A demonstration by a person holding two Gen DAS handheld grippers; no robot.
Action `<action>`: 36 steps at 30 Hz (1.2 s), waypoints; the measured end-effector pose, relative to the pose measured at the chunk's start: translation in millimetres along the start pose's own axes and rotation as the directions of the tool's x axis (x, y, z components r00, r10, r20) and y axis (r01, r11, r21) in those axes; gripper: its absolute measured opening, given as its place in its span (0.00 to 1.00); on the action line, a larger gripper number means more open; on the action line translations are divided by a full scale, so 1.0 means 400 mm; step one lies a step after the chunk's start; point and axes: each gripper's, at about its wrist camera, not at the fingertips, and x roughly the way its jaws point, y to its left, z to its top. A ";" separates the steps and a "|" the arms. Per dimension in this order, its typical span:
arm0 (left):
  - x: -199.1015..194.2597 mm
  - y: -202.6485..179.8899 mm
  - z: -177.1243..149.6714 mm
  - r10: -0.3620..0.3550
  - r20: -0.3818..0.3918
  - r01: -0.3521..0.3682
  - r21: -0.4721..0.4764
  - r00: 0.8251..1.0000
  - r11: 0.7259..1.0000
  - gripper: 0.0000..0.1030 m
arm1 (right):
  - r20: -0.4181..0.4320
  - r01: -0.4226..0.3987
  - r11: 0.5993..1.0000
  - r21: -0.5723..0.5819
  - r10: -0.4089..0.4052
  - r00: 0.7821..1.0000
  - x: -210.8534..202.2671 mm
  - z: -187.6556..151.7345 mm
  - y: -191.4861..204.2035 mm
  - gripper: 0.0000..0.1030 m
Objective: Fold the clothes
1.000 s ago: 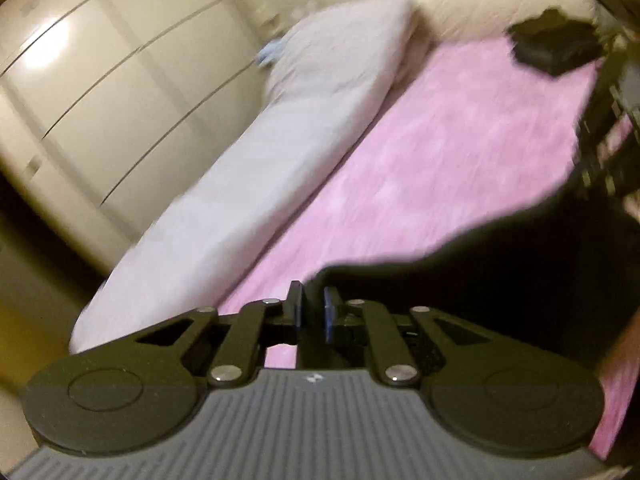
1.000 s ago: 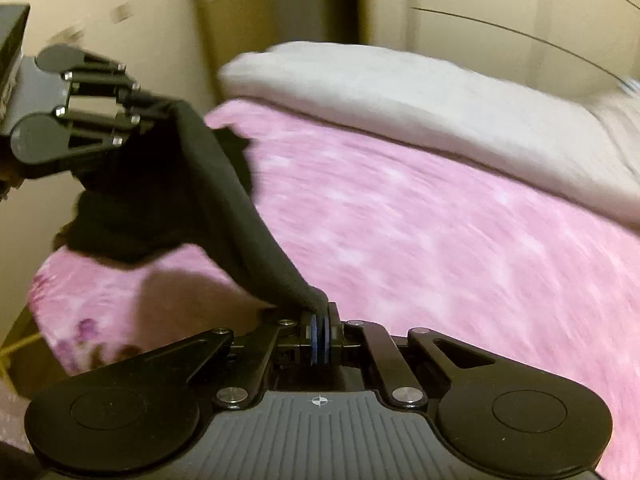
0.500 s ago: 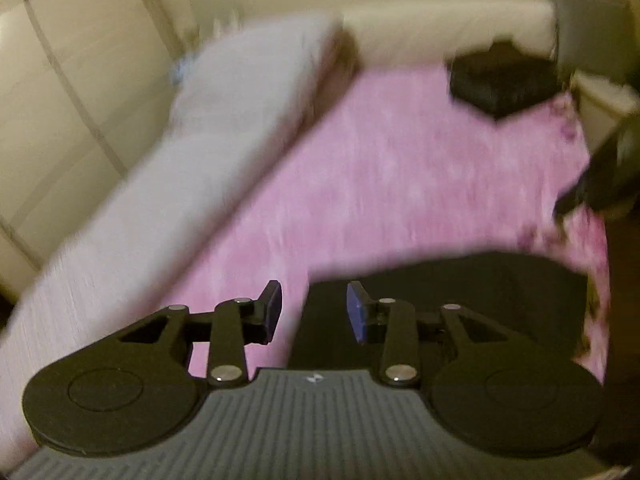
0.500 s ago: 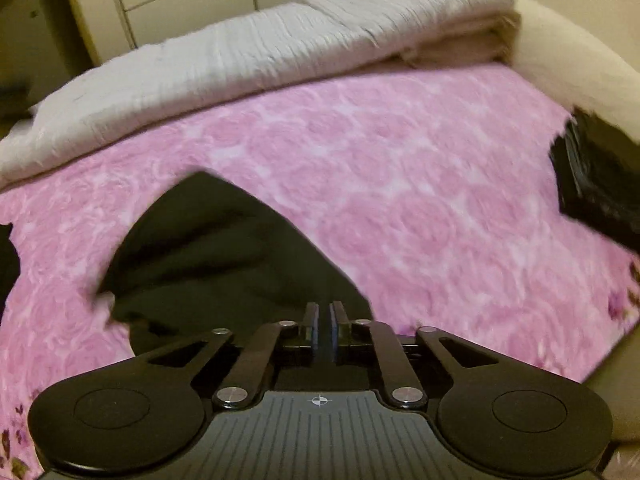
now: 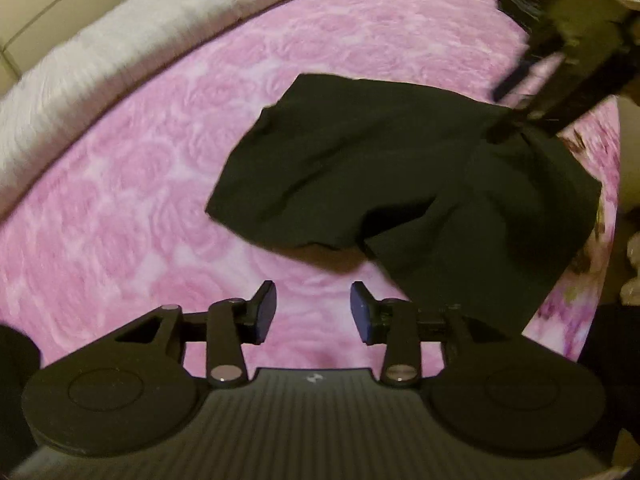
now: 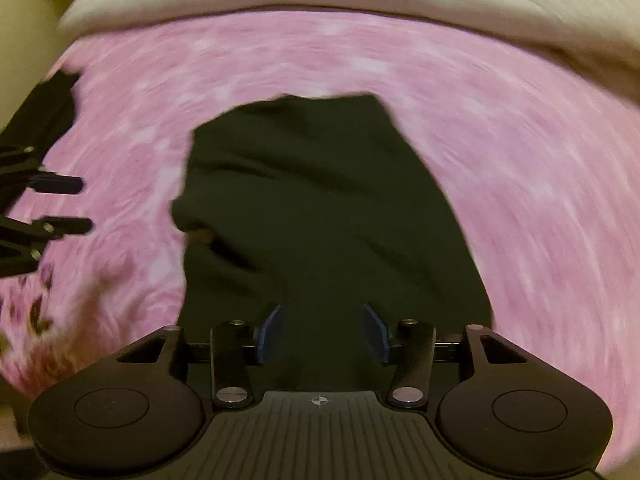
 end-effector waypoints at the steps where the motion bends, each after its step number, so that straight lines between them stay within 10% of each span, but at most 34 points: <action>1: 0.004 -0.002 -0.002 0.000 -0.008 -0.001 -0.034 1.000 0.999 0.38 | 0.002 -0.010 0.998 -0.070 0.010 1.000 0.023 0.024 0.017 0.51; 9: 0.097 -0.069 -0.017 0.066 -0.139 -0.117 -0.403 0.988 0.908 0.43 | -0.028 -0.133 0.890 -0.435 0.134 0.991 0.237 0.248 -0.027 0.58; 16: 0.197 -0.145 -0.044 0.003 -0.201 -0.127 -0.608 0.980 0.783 0.44 | -0.050 -0.161 0.670 -0.725 0.182 0.982 0.397 0.356 0.014 0.60; 23: 0.243 -0.190 -0.047 -0.045 -0.174 -0.076 -0.630 0.984 0.773 0.39 | -0.098 -0.200 0.471 -0.859 0.233 0.968 0.524 0.402 0.123 0.60; 25: 0.241 -0.190 -0.040 -0.056 -0.159 -0.056 -0.623 0.986 0.781 0.05 | -0.147 -0.250 0.482 -0.840 0.241 0.959 0.533 0.413 0.120 0.35; 26: 0.237 -0.187 -0.036 -0.068 -0.149 -0.040 -0.621 0.986 0.783 0.01 | -0.173 -0.277 0.492 -0.826 0.246 0.954 0.537 0.419 0.117 0.07; 31: 0.176 -0.179 -0.012 -0.055 -0.122 -0.024 -0.568 0.991 0.823 0.01 | -0.092 -0.253 0.564 -0.786 0.298 0.950 0.375 0.428 0.000 0.04; 36: 0.111 -0.149 0.000 -0.045 -0.084 -0.010 -0.558 0.995 0.830 0.06 | 0.032 -0.128 0.746 -0.654 0.196 0.980 0.147 0.314 -0.228 0.04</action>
